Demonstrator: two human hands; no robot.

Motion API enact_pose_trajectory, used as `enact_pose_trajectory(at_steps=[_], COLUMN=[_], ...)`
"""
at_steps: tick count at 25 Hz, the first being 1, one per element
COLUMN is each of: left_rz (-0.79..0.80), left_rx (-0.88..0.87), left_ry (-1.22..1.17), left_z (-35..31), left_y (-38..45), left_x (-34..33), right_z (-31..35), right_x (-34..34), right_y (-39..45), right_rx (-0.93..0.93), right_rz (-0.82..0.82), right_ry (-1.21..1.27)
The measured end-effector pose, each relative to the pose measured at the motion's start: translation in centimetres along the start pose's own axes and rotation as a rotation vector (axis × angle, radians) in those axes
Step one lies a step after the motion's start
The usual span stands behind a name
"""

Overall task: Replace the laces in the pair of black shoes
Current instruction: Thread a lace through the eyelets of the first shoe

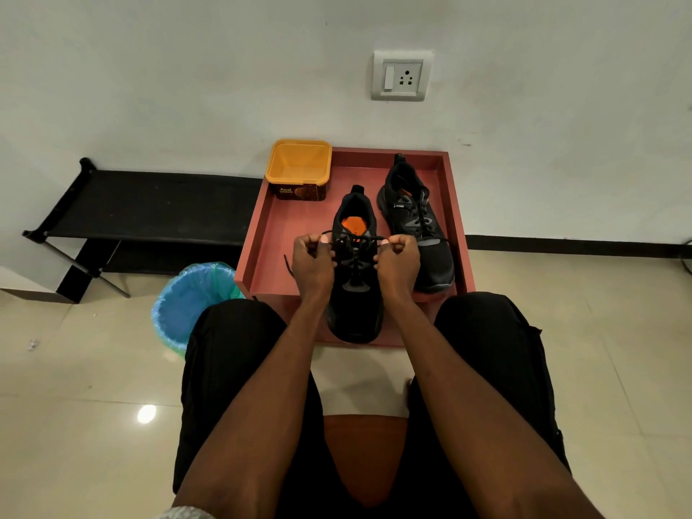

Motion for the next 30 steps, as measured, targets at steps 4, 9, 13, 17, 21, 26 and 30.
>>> enact_pose_trajectory(at_steps=[4, 9, 13, 17, 21, 26, 30], left_rz=[0.101, 0.082, -0.171, -0.073, 0.084, 0.035, -0.053], left_rx=[0.049, 0.082, 0.137, 0.139, 0.154, 0.132, 0.159], left_ry=[0.13, 0.116, -0.068, -0.072, -0.002, 0.019, 0.012], left_z=[1.2, 0.9, 0.5, 0.4, 1.2, 1.0, 0.9], left_y=[-0.1, -0.5, 0.2, 0.0, -0.5, -0.5, -0.2], left_x=[-0.6, -1.4, 0.1, 0.2, -1.2, -1.5, -0.9], right_z=[-1.0, -0.9, -0.1, -0.4, -1.3, -0.7, -0.1], right_x=[-0.7, -1.2, 0.2, 0.0, -1.0, -1.2, -0.3], right_y=[-0.5, -0.4, 0.4, 0.2, -0.4, -0.4, 0.2], right_rx=[-0.021, -0.003, -0.057, -0.091, -0.136, -0.112, -0.113], right_rz=[0.112, 0.13, -0.061, -0.039, 0.085, 0.034, -0.058], right_ry=[-0.058, -0.041, 0.095, 0.154, 0.13, 0.085, 0.076])
Point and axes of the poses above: each hand's wrist, its own y-axis towards the middle knuckle, its own x-axis out of the back of the hand, z = x × y, the point moved 3 cm from there along y, towards the middle knuckle, and after that the axes turned 7 degrees about z, right-handed, at the moved point
